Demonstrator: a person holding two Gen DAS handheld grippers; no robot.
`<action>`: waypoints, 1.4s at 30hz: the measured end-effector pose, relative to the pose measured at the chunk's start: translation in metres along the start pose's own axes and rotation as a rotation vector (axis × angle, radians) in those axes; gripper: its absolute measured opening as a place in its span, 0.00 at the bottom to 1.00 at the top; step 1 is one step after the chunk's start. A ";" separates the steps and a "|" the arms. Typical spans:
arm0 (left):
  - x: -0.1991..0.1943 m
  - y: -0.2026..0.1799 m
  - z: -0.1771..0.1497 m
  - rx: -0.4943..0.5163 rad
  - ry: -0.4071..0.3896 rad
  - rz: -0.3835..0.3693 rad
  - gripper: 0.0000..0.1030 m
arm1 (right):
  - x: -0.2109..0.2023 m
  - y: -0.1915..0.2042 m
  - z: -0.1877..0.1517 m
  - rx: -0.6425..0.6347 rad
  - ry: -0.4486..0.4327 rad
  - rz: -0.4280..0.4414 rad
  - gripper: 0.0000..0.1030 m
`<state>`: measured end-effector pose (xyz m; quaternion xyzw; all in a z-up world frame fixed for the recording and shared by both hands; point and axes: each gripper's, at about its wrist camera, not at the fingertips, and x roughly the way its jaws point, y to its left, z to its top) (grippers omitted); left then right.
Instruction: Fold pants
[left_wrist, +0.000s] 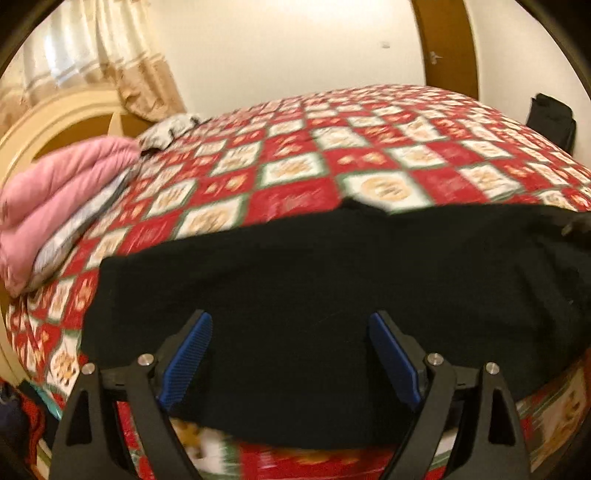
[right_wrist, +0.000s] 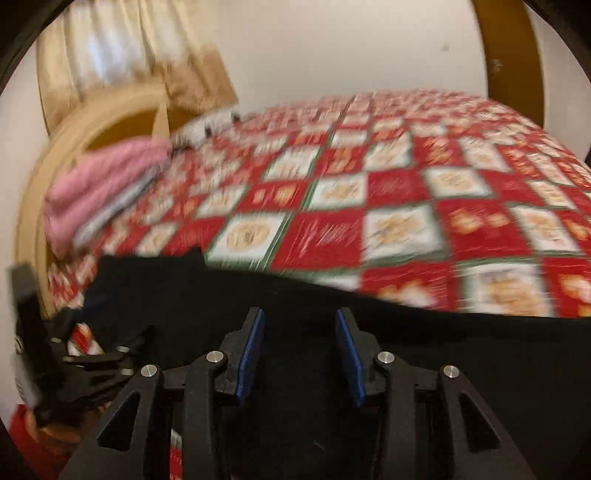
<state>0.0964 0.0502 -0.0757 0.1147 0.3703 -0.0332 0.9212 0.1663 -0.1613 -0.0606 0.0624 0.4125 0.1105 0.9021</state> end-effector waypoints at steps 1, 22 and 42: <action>0.001 0.011 -0.004 -0.022 0.010 0.002 0.89 | 0.017 0.001 -0.002 0.015 0.045 -0.016 0.41; 0.022 0.150 -0.047 -0.469 0.163 0.326 0.96 | 0.029 0.071 -0.025 -0.086 0.041 0.152 0.42; -0.013 -0.015 0.034 -0.110 -0.018 -0.061 0.95 | -0.200 -0.153 -0.036 0.298 -0.306 -0.476 0.42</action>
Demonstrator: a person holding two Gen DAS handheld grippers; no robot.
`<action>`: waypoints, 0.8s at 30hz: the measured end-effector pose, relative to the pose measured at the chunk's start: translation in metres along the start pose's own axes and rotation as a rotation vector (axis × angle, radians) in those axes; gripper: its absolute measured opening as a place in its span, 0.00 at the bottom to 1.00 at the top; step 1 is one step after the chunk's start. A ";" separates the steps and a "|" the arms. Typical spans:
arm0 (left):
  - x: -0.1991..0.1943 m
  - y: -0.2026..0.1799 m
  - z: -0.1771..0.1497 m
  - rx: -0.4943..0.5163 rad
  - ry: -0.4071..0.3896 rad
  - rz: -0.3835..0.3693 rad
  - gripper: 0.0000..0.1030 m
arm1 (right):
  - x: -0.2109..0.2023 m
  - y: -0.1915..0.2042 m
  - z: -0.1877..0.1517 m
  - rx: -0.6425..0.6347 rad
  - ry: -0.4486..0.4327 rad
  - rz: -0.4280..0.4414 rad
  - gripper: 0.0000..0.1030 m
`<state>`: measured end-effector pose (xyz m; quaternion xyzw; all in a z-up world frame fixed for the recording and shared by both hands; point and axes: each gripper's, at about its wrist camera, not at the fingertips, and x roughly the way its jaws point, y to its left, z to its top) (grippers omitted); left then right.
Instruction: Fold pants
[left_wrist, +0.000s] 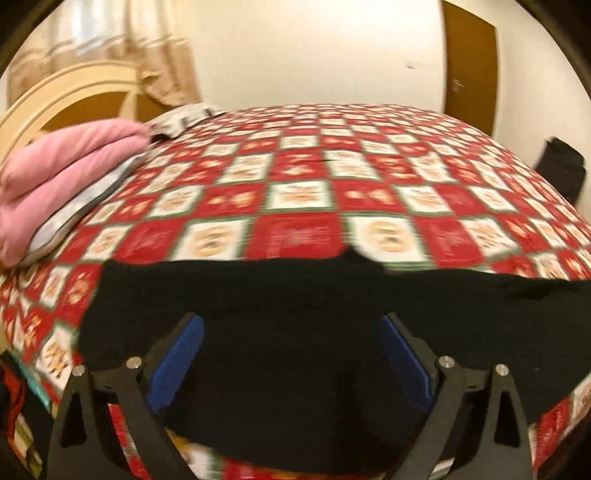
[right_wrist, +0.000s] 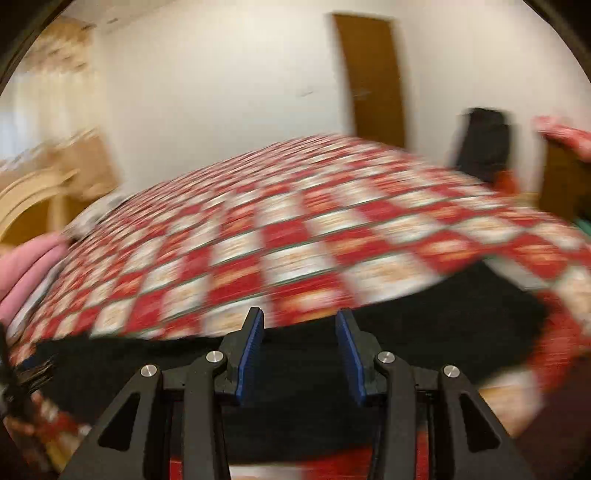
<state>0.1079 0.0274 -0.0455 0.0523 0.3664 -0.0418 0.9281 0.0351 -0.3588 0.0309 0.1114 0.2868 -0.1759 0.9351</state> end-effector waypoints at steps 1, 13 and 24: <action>0.000 -0.008 0.001 0.009 0.004 -0.016 0.95 | -0.011 -0.026 0.006 0.049 -0.027 -0.044 0.43; -0.007 -0.040 -0.014 0.026 0.046 -0.069 0.95 | -0.004 -0.180 -0.008 0.423 -0.063 -0.137 0.72; -0.003 -0.034 -0.018 0.002 0.072 -0.078 0.95 | 0.008 -0.129 -0.016 0.290 -0.004 -0.091 0.68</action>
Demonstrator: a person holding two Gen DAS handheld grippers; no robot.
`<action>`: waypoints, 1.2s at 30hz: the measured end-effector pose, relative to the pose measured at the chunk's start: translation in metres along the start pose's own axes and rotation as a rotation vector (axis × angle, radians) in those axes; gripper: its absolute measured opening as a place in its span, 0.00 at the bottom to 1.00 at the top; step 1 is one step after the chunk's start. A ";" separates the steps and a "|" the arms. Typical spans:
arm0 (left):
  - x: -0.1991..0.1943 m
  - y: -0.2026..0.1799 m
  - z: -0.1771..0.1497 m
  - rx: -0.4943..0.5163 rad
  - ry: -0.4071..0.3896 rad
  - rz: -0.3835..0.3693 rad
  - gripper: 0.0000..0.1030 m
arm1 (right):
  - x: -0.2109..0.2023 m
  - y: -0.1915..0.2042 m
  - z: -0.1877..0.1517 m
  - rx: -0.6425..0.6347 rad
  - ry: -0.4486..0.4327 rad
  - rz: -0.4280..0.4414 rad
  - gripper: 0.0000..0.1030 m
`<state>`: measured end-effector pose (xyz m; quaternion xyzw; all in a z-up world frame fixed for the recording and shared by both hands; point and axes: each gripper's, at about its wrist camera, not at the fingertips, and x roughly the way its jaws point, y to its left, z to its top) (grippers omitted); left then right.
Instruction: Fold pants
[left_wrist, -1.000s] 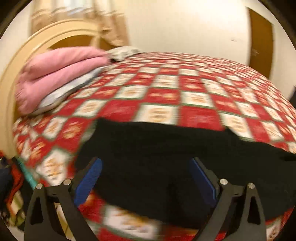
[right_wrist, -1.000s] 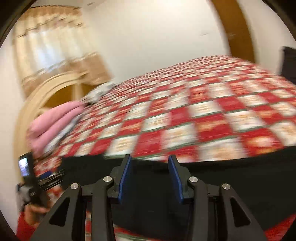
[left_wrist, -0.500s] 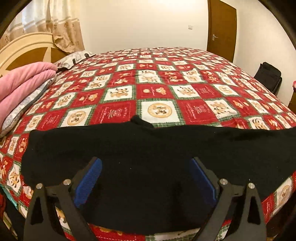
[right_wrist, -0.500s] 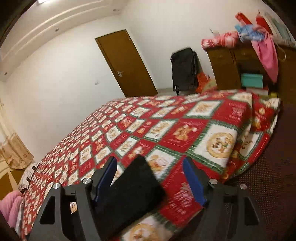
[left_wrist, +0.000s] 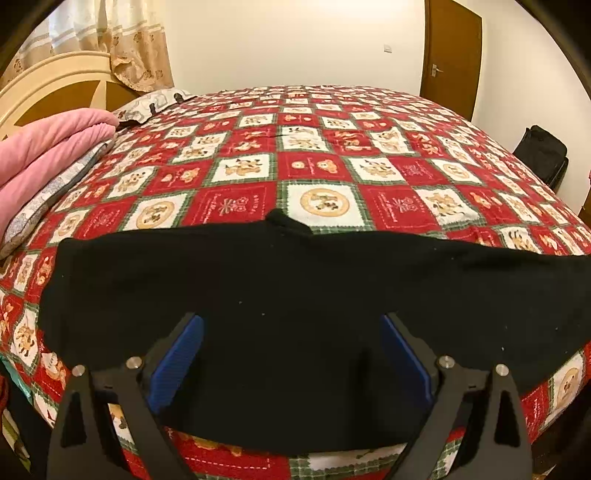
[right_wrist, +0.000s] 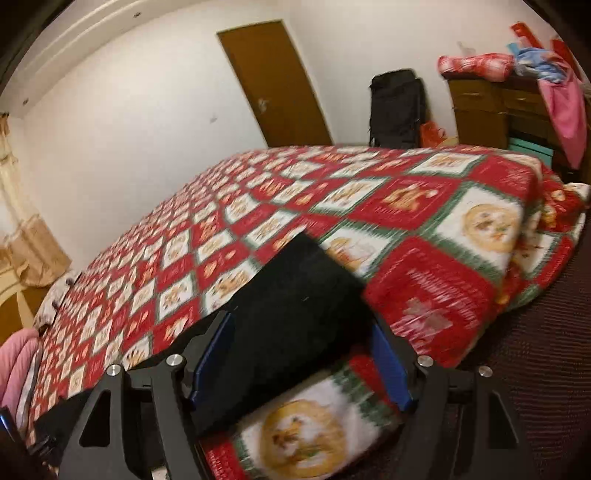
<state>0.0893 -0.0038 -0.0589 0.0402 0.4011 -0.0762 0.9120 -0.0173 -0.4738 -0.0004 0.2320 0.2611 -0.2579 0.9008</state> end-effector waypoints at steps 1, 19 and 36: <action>0.000 0.001 0.000 -0.003 0.001 0.000 0.95 | 0.000 0.000 -0.002 -0.001 0.000 -0.004 0.68; 0.012 0.013 -0.009 -0.001 0.042 0.028 0.95 | 0.008 0.015 0.000 -0.080 0.062 -0.032 0.06; -0.002 0.058 -0.008 -0.081 -0.002 0.054 0.95 | -0.007 0.311 -0.192 -0.913 0.103 0.451 0.06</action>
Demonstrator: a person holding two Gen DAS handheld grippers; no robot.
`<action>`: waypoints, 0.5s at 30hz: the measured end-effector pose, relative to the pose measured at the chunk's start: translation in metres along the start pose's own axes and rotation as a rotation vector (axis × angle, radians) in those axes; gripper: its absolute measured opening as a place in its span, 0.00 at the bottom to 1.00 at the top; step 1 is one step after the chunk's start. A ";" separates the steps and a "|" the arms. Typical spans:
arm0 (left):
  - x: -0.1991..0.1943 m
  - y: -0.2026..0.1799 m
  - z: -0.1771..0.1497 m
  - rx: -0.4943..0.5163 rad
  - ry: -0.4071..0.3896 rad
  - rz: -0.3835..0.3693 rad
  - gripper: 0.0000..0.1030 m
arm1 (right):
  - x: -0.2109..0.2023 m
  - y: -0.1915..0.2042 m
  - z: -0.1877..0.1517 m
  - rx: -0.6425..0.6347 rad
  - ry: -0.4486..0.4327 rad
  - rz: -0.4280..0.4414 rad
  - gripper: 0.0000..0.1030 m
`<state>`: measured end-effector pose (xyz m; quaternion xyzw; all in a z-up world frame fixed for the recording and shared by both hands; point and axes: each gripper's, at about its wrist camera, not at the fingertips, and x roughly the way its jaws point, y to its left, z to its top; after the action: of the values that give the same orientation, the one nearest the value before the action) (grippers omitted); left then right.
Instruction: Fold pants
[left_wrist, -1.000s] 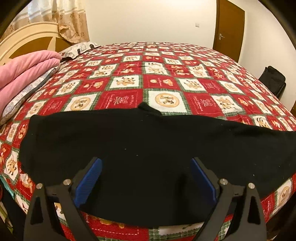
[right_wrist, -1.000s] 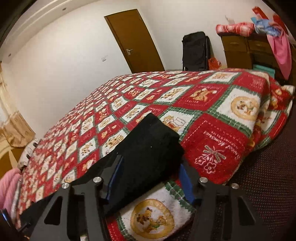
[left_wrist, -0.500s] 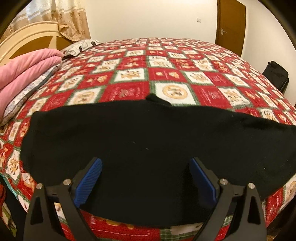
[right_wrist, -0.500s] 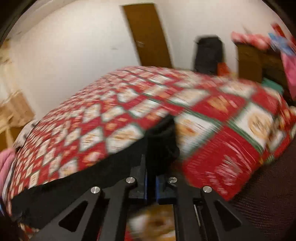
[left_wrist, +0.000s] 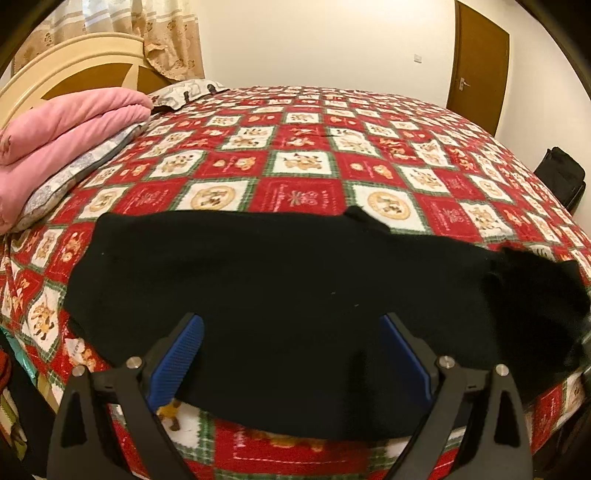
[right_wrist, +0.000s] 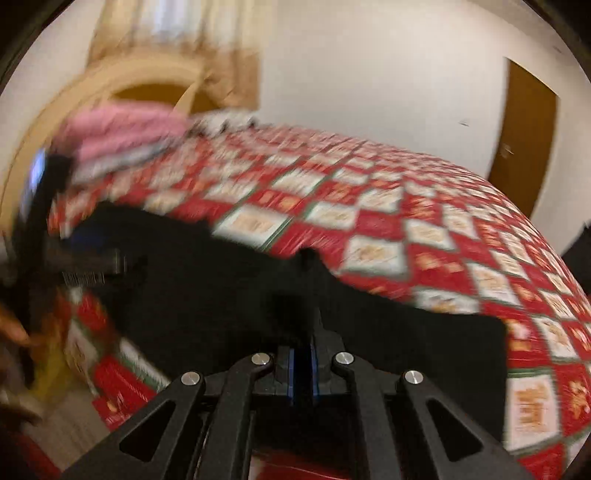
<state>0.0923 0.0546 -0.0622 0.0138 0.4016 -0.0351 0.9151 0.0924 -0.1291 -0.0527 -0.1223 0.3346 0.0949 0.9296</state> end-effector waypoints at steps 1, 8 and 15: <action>0.001 0.003 0.000 -0.007 0.003 0.003 0.95 | 0.008 0.012 -0.007 -0.044 0.015 -0.027 0.06; 0.012 0.017 -0.001 -0.064 0.036 -0.009 0.95 | 0.018 0.041 -0.023 -0.175 0.044 -0.100 0.27; 0.008 0.012 -0.001 -0.028 0.021 -0.005 0.95 | -0.011 0.035 -0.016 -0.059 0.041 0.287 0.62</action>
<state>0.0981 0.0666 -0.0685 0.0003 0.4115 -0.0313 0.9109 0.0656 -0.1016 -0.0633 -0.1024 0.3645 0.2341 0.8955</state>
